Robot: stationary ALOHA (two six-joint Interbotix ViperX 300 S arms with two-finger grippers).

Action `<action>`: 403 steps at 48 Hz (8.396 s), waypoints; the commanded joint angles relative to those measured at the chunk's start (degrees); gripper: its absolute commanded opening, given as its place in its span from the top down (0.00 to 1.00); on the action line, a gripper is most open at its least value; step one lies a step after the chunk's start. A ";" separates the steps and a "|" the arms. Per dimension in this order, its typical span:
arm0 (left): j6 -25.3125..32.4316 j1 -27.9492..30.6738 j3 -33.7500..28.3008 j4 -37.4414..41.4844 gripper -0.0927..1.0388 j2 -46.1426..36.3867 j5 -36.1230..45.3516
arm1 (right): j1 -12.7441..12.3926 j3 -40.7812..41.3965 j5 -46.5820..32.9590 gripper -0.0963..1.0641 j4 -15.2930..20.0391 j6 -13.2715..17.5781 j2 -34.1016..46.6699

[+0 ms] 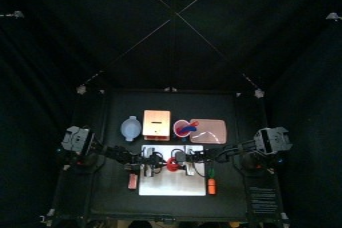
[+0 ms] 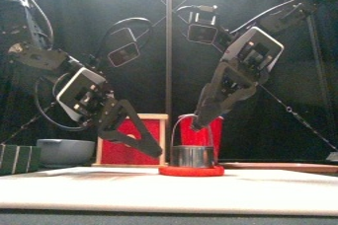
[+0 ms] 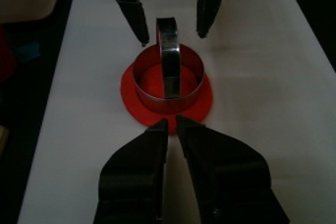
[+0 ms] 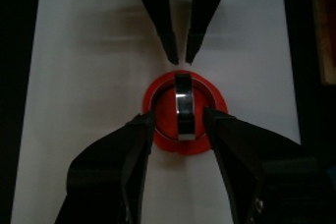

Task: Get the cutter from the drawer then cut the dough then place the extra dough in the bowl
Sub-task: Cut the dough

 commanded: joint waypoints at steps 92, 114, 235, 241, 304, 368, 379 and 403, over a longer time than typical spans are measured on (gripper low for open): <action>0.00 1.41 -2.81 0.09 0.40 3.16 -0.18 | -1.32 -5.45 6.06 0.54 -0.70 0.09 0.00; -0.18 1.49 -2.90 0.00 0.40 4.22 -0.09 | -2.20 -1.58 10.90 0.54 -3.34 0.09 -14.68; -0.18 2.29 1.49 -1.05 0.39 -2.99 -3.43 | -1.14 -5.01 4.48 0.54 2.64 0.18 0.00; -0.18 2.29 1.49 -0.97 0.39 -2.99 -3.43 | -1.05 -5.10 4.92 0.54 2.90 0.18 -0.53; -0.26 2.29 1.41 -1.05 0.39 -2.11 -2.99 | -1.14 -4.83 5.10 0.54 4.22 0.18 -0.18; 0.09 2.29 1.49 -0.53 0.39 -5.10 -3.78 | -0.88 -0.35 -0.44 0.31 5.54 0.09 -3.25; 0.09 2.29 1.93 0.09 0.37 -7.38 -3.96 | -0.44 5.54 -8.44 0.24 5.80 0.18 -8.35; -0.35 1.41 -0.88 2.72 0.13 -5.80 -3.96 | 1.23 14.24 -31.38 0.24 3.78 -0.09 -6.33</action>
